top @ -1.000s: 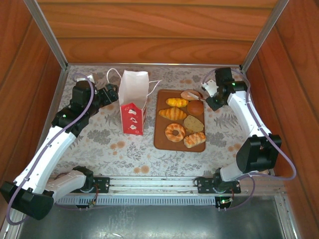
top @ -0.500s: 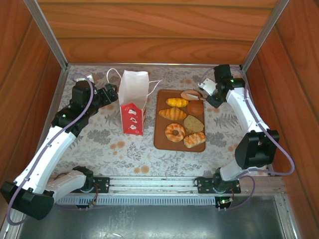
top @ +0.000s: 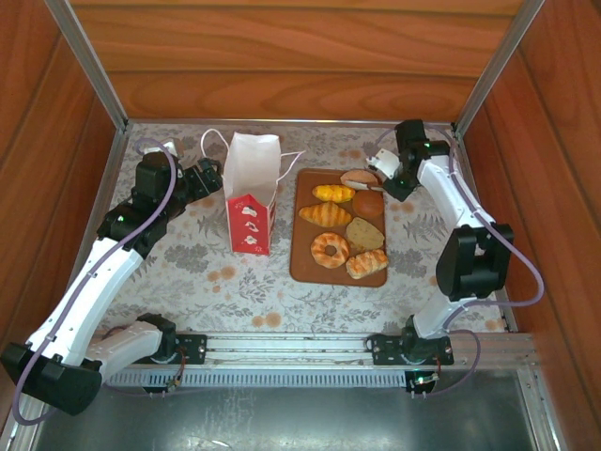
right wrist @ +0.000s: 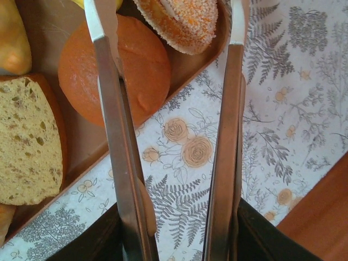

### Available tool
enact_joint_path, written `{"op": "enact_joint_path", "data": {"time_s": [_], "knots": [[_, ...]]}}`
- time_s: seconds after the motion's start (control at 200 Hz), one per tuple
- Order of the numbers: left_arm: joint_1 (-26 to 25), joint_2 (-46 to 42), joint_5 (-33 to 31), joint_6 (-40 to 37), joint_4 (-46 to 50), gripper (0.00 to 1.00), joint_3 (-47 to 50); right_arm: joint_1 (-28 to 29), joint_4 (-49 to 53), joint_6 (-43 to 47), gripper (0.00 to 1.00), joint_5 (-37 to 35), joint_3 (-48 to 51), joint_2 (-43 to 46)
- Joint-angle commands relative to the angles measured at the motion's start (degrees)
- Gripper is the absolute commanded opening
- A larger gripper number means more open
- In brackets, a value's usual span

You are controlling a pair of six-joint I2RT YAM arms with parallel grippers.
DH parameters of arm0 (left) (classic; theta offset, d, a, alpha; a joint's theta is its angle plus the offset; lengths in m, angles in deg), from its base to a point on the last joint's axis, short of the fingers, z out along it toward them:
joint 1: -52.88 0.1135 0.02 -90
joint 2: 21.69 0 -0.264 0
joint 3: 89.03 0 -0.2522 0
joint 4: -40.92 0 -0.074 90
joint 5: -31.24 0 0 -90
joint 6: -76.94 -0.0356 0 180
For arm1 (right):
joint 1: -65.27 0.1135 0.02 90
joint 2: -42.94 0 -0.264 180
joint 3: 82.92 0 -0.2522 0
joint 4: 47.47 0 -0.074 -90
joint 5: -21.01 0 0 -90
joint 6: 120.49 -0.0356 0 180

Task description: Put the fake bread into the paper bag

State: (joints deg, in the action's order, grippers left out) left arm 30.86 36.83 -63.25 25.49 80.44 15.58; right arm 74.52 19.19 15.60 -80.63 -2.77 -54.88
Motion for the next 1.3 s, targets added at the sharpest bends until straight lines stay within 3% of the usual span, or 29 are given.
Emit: {"op": "enact_joint_path", "data": {"time_s": [0.0, 0.825, 1.04, 1.294], "knots": [[0.4, -0.24, 0.25, -0.75, 1.14, 0.91, 0.72, -0.63, 0.97, 2.14, 0.46, 2.08, -1.89, -1.14], [0.56, -0.65, 0.01, -0.66, 1.86, 0.91, 0.8, -1.09, 6.28, 1.64, 0.45, -0.98, -7.89, -9.65], [0.57, -0.86, 0.01, -0.6, 2.02, 0.91, 0.87, -0.65, 6.14, 1.45, 0.41, -3.17, -8.14, -8.68], [0.64, -1.79, -0.55, -0.62, 2.54, 0.91, 0.71, 0.06, 1.55, 0.83, 0.25, -3.46, -5.07, -3.68]]}}
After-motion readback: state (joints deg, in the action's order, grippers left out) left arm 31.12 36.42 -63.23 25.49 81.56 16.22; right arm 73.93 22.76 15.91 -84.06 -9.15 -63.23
